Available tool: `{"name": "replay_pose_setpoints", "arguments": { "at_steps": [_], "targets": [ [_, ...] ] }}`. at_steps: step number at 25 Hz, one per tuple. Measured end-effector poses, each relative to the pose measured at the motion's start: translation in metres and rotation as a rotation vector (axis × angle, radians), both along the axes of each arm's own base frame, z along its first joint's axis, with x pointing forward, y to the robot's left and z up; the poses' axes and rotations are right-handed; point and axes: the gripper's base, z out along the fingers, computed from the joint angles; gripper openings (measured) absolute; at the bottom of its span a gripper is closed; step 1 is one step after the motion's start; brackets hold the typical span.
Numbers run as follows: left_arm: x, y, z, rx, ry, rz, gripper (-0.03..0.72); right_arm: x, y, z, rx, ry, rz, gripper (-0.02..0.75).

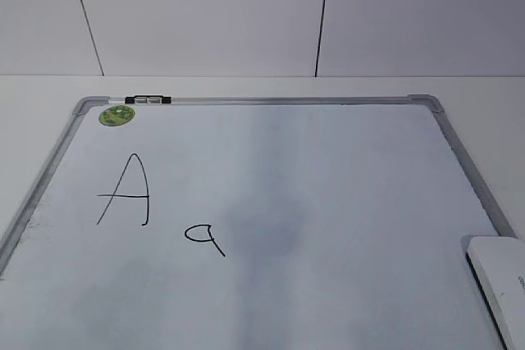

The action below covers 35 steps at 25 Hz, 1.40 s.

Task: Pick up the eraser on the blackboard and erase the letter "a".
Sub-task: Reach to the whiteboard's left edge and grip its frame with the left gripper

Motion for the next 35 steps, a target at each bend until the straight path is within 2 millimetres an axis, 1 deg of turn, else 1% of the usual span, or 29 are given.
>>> {"name": "replay_pose_setpoints", "arguments": {
  "at_steps": [31, 35],
  "targets": [
    [-0.0001, -0.0004, 0.0, -0.004, 0.0, -0.003, 0.235, 0.0, 0.0, 0.0, 0.003, 0.0, -0.002, 0.573],
    [0.0, -0.0005, 0.0002, -0.005, -0.001, -0.003, 0.235, 0.0075, 0.0019, 0.0044, 0.029, 0.055, -0.003, 0.573]
  ]
}}
